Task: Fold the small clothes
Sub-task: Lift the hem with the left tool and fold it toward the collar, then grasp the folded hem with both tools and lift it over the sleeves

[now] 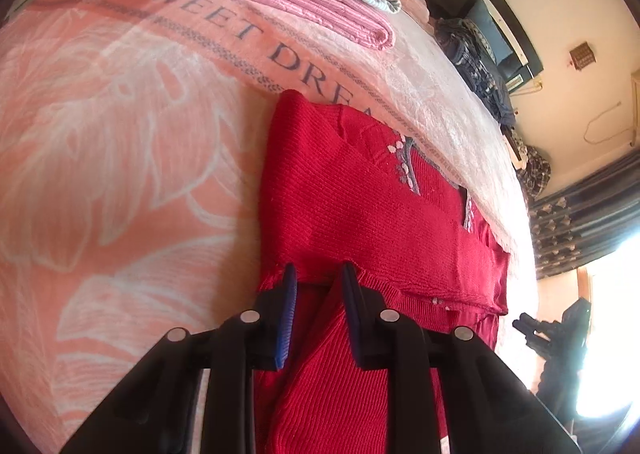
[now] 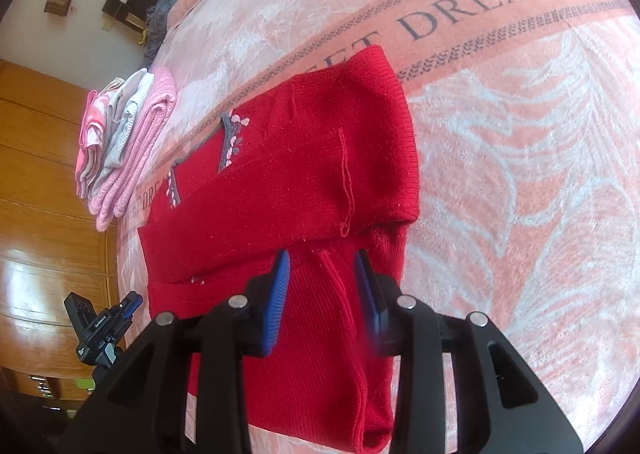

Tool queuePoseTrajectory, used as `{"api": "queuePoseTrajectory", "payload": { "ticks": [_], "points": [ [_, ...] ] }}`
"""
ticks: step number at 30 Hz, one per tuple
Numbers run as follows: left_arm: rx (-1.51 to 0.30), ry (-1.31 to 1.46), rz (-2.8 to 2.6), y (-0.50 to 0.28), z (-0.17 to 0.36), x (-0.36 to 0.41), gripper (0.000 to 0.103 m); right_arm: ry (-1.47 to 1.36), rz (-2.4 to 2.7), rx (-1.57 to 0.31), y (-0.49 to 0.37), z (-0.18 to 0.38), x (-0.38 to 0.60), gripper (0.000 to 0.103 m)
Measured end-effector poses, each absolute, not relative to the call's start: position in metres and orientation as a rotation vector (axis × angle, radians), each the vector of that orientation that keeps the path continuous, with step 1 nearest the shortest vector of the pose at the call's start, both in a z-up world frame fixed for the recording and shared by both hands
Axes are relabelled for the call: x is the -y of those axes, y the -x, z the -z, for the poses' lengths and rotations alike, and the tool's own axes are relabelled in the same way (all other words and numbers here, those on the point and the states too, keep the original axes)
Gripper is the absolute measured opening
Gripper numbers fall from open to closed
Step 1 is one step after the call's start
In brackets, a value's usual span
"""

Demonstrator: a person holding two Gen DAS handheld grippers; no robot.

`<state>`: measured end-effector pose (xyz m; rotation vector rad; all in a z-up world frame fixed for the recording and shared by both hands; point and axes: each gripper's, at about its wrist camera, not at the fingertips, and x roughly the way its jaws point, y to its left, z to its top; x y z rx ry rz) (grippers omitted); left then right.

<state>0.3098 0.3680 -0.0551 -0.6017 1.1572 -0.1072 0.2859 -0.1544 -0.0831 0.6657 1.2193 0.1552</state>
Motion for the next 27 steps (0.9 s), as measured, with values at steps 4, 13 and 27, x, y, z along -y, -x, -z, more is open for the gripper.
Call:
{"api": "queuePoseTrajectory", "payload": {
  "ticks": [4, 13, 27],
  "points": [
    [-1.174, 0.437, 0.19, -0.314, 0.048, -0.341, 0.033, -0.658, -0.178, -1.213, -0.287, 0.084, 0.153, 0.034],
    [-1.216, 0.228, 0.168, -0.316, 0.059, -0.313, 0.044, -0.575, -0.223, -1.249, -0.288, 0.09, 0.132, 0.034],
    [-1.23, 0.233, 0.186, -0.314, 0.073, -0.31, 0.004, -0.456, -0.287, -1.28, -0.286, 0.092, 0.125, 0.043]
  ]
}}
